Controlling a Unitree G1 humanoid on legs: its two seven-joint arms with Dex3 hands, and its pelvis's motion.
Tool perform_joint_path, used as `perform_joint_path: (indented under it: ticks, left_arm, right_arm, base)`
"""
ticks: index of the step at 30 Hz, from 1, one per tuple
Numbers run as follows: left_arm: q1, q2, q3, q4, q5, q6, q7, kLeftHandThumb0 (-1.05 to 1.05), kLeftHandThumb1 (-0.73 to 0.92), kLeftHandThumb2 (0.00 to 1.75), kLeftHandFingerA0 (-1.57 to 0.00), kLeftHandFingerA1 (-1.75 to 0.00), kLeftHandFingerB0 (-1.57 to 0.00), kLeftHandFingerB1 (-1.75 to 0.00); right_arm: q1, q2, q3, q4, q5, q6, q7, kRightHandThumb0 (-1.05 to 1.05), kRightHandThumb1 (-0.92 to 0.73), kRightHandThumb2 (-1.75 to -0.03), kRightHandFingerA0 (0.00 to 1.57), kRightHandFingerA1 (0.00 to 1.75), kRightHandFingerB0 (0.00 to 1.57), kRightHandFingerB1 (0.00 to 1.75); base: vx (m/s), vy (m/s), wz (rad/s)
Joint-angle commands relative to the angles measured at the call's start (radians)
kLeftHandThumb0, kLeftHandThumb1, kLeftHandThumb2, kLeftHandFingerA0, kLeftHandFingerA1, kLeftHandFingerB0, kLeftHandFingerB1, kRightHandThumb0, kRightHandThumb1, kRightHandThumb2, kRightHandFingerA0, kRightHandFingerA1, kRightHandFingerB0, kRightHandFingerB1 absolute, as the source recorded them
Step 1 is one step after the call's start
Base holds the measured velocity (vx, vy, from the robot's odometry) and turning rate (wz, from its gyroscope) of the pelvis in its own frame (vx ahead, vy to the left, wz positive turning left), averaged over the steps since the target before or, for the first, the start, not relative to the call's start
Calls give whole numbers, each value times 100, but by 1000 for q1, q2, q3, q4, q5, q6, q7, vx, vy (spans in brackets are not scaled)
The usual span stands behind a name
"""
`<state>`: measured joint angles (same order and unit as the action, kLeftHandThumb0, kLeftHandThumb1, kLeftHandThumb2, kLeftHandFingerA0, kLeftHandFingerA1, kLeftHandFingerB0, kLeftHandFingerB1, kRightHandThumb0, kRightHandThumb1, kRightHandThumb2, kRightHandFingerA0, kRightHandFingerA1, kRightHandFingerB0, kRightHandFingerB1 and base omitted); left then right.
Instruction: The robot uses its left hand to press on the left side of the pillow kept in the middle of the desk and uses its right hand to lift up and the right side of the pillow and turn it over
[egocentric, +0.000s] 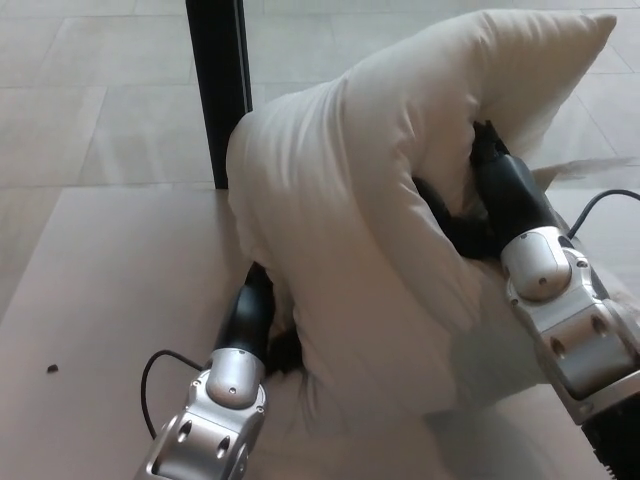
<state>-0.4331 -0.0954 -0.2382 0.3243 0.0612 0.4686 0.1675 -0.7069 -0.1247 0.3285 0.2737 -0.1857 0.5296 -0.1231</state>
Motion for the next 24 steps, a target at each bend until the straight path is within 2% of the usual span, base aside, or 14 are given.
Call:
perform_joint_path:
  ticks: [1,2,4,6,7,8,11,12,13,14,16,17,21,24]
  left_arm:
    - [141,-240,-170,182,-77,-112,-194,-69,54,57,-48,-103,0,-9]
    - [142,-236,-168,185,-80,-127,-206,-74,45,82,-47,-86,0,-5]
    - [138,-210,-203,155,-56,-135,-215,-62,55,57,-44,-97,0,-9]
    - [102,-179,-252,123,1,-76,-190,-79,48,84,-32,-67,0,-5]
    - [97,-177,-249,108,-1,-69,-188,-61,55,58,-40,-66,0,-14]
    - [53,-140,-262,62,12,-8,-214,-65,43,82,-24,-61,0,-15]
    - [33,-113,-260,36,11,15,-238,-58,62,58,-33,-66,0,-13]
    - [19,-75,-190,36,-29,4,-270,-55,62,92,-51,-94,0,-14]
    - [4,-36,-98,49,-79,-10,-298,-55,62,92,-51,-94,0,-14]
    - [11,-1,-35,24,-135,-2,-339,-67,57,57,-39,-103,0,-7]
    - [22,75,11,-2,-146,-27,-364,-78,44,84,-68,-124,0,-7]
    - [22,129,91,-57,-188,21,-361,-72,47,85,-20,-61,0,-12]
    - [8,202,226,-117,-273,105,-374,-65,64,59,-26,-49,0,-12]
    - [-6,353,370,-94,-337,76,-457,-67,51,88,-26,-63,0,-15]
  right_arm:
    - [90,183,417,141,92,31,576,-94,-49,-89,40,88,12,52]
    - [98,180,402,133,102,19,571,-83,-55,-59,52,124,17,46]
    - [128,167,334,85,132,-3,519,-88,-48,-88,46,90,15,50]
    - [131,164,273,47,170,18,496,-86,-50,-89,29,73,13,53]
    - [136,163,234,31,188,9,477,-90,-50,-93,15,58,3,45]
    - [126,160,137,4,234,-20,450,-89,-66,-60,35,77,9,40]
    - [118,160,71,-26,269,-13,434,-84,-63,-59,37,83,10,41]
    - [95,145,-47,-84,328,26,397,-69,-63,-61,59,136,16,34]
    - [65,119,-175,-139,383,60,358,-69,-63,-61,59,136,16,34]
    - [52,108,-245,-135,402,26,337,-61,-63,-60,69,127,22,35]
    - [25,65,-372,-154,466,80,336,-69,-46,-85,22,61,16,46]
    - [26,-27,-437,-171,463,96,351,-78,-50,-88,16,54,7,43]
    - [75,-143,-543,-176,456,47,387,-81,-53,-91,16,53,7,34]
    - [141,-274,-741,-138,498,109,406,-73,-70,-63,24,51,12,22]
  base:
    - [0,0,0]
    - [0,0,0]
    - [0,0,0]
    - [0,0,0]
    - [0,0,0]
    - [0,0,0]
    - [0,0,0]
    - [0,0,0]
    - [0,0,0]
    - [0,0,0]
    - [0,0,0]
    - [0,0,0]
    - [0,0,2]
    - [0,0,0]
